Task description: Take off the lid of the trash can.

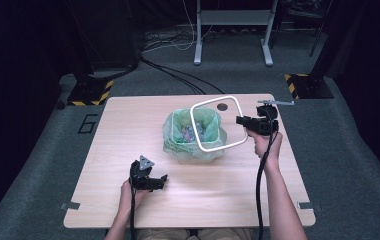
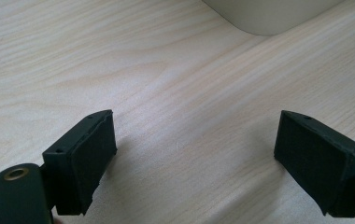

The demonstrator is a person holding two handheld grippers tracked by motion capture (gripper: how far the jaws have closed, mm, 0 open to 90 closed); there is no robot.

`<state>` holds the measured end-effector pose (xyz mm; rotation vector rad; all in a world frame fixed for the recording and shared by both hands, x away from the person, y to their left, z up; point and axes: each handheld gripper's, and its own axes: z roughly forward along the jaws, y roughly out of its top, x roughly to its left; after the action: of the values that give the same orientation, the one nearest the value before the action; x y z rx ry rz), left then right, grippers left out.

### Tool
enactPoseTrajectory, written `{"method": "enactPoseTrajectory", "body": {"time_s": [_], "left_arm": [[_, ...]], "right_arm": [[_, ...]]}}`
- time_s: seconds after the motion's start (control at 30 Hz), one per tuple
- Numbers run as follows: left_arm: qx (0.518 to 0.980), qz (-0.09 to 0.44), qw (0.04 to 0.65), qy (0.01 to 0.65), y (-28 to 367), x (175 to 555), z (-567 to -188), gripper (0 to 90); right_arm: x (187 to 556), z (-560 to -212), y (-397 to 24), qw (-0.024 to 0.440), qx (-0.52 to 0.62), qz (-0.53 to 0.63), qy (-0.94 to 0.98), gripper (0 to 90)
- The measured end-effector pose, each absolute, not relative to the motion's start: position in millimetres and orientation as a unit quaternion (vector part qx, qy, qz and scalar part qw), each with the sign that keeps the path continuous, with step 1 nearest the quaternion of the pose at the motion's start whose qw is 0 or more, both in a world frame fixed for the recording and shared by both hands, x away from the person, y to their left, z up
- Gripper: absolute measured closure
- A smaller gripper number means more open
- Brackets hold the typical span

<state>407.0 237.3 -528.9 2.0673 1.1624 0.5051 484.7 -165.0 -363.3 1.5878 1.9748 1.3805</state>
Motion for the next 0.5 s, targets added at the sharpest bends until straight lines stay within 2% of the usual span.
{"method": "enactPoseTrajectory", "body": {"time_s": [0.5], "left_arm": [[0.792, 0.198, 0.35, 0.459, 234, 407, -529, 12.6]], "right_arm": [[477, -356, -181, 0.14, 0.551, 0.473, 0.673, 74.6]]}}
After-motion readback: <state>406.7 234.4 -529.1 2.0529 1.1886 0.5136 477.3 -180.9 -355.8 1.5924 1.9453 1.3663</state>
